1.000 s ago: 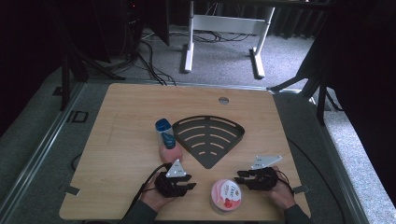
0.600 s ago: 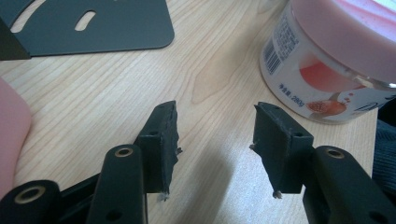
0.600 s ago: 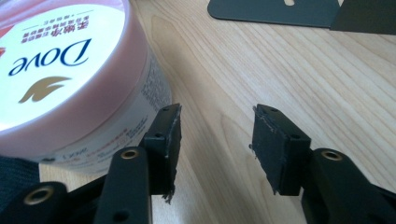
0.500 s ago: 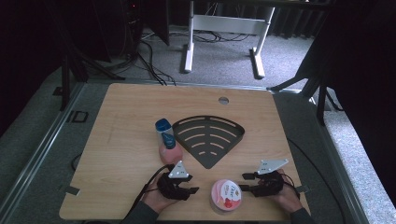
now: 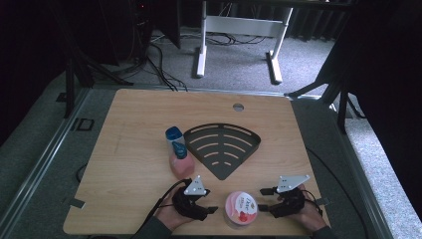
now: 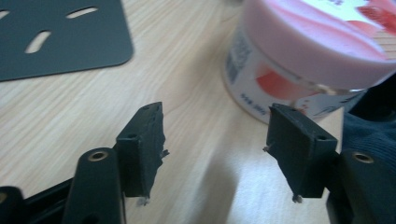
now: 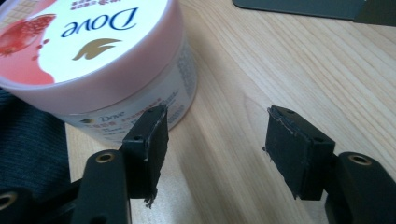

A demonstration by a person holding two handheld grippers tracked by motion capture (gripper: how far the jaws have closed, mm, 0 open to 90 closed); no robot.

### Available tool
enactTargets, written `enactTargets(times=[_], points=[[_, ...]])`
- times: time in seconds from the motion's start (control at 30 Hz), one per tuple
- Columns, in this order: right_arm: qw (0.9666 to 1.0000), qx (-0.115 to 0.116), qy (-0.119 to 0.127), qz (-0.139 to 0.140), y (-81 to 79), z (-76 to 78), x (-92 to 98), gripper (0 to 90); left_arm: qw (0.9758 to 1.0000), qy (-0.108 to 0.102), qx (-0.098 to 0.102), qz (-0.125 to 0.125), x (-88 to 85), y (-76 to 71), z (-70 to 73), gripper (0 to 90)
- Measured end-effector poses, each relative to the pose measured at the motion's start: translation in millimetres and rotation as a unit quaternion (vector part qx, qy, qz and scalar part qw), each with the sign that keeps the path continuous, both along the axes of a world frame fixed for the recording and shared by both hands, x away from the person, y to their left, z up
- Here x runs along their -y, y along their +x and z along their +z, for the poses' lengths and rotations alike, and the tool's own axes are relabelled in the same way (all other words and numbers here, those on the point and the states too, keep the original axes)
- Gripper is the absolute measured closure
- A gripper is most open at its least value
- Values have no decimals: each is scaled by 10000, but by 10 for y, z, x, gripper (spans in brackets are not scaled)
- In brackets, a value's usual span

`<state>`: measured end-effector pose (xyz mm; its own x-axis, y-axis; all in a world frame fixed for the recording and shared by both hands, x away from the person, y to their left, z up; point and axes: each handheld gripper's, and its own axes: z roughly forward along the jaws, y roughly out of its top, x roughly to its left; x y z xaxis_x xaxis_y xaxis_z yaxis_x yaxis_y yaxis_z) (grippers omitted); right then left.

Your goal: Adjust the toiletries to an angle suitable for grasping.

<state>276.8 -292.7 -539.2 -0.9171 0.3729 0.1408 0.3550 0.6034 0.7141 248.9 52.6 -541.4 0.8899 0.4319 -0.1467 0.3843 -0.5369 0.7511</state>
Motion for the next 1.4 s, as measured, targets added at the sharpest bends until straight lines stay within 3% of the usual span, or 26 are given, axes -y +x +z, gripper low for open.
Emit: enactTargets(times=[0.27, 0.8, 1.1, 1.4], points=[[9998, 12, -25, 215, -66, 8, -20, 396, 9990, 0, 33, -435, 161, -96, -11, 371], [9970, 19, 92, 766, -180, 27, -43, 357, 9969, -2, 57, -783, 292, -142, -21, 299], [9953, 24, 140, 962, -196, 47, -98, 341, 9960, -65, 71, -890, 352, -154, 3, 291], [9940, 67, 166, 1077, -183, 76, -166, 355, 9967, -53, 163, -794, 360, -114, 21, 280]])
